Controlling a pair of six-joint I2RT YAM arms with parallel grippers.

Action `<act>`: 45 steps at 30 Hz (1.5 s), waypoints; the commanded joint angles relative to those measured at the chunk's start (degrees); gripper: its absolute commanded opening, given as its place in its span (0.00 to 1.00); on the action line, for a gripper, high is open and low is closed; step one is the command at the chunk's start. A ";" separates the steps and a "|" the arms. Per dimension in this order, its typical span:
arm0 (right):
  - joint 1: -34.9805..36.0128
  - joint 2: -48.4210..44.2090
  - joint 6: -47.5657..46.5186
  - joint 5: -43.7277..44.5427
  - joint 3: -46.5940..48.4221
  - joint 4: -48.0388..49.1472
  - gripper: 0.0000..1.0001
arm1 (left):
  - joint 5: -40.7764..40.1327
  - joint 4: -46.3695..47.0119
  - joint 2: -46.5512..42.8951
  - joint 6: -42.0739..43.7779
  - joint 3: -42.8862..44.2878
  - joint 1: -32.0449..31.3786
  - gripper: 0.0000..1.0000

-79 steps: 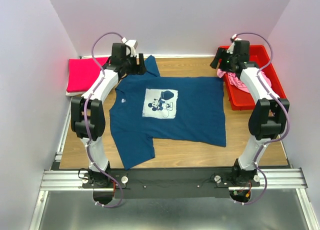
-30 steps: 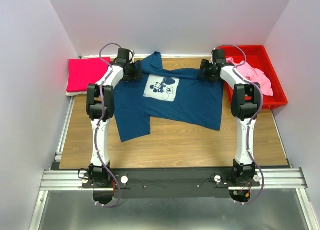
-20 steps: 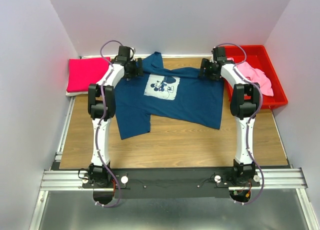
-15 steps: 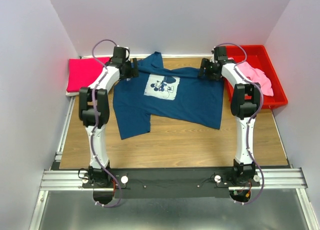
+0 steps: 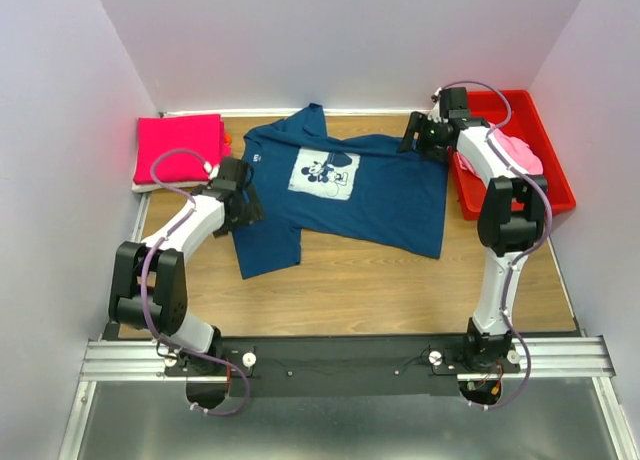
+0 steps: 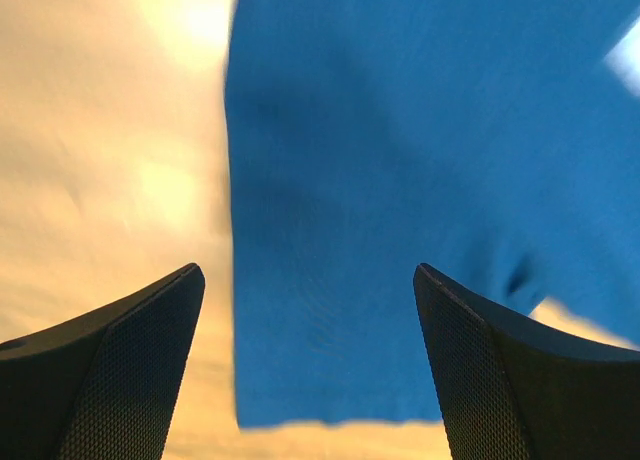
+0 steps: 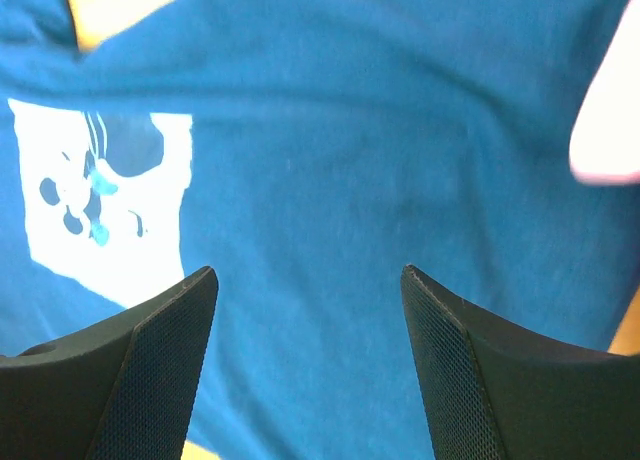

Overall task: Fold and stack the t-shirts
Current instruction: Fold the tshirt

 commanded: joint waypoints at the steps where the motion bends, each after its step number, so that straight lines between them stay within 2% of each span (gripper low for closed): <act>1: 0.11 -4.59 1.12 0.21 -6.74 -0.82 0.80 | -0.84 -4.46 -4.05 -8.95 -5.09 -2.51 0.93; 5: 0.11 -7.94 1.47 0.05 -11.94 -0.82 0.80 | 0.12 -6.39 -8.79 -13.88 -11.33 -2.95 0.90; 9: 0.02 -9.96 1.91 -0.66 -15.54 -0.73 0.80 | 0.74 -7.27 -12.75 -15.90 -14.86 -2.95 0.80; 13: 0.11 -10.94 1.47 -0.22 -17.40 -0.65 0.80 | 2.15 -7.98 -12.23 -16.52 -17.14 -3.91 0.76; 21: 0.02 -11.64 1.47 0.13 -18.89 -0.73 0.79 | 4.08 -6.84 -13.90 -17.05 -19.16 -4.79 0.54; 25: 0.11 -12.17 1.38 0.22 -19.86 -0.73 0.79 | 6.36 -5.08 -11.88 -16.17 -20.66 -4.97 0.50; 27: 0.11 -12.60 1.38 0.40 -20.12 -0.73 0.79 | 6.63 -4.82 -11.61 -16.17 -20.75 -5.06 0.42; 32: 0.11 -13.13 1.30 1.01 -21.00 -0.73 0.79 | 6.98 -4.20 -11.53 -15.91 -21.36 -5.23 0.39; 33: 0.11 -13.22 1.30 1.10 -21.18 -0.73 0.79 | 7.33 -3.85 -11.18 -15.90 -21.45 -5.23 0.33; 34: 0.11 -13.31 1.30 1.01 -21.35 -0.73 0.79 | 7.51 -3.76 -10.91 -15.73 -21.71 -5.23 0.33; 35: 0.11 -13.40 1.30 1.01 -21.53 -0.73 0.79 | 7.77 -3.59 -10.65 -15.47 -21.72 -5.23 0.24; 38: 0.02 -14.54 1.30 1.10 -22.93 -0.82 0.79 | 7.60 -3.23 -10.12 -15.03 -21.72 -5.23 0.13; 39: 0.11 -15.06 1.21 1.19 -23.63 -0.82 0.79 | 7.42 -3.23 -10.29 -14.94 -21.63 -5.23 0.05; 41: 0.11 -17.17 1.21 1.37 -26.44 -0.91 0.79 | 7.16 -3.15 -10.47 -14.50 -21.02 -5.23 0.00; 45: 0.11 -22.70 1.91 3.12 -33.29 -1.17 0.78 | 6.98 -2.45 -10.47 -12.83 -18.47 -5.23 0.00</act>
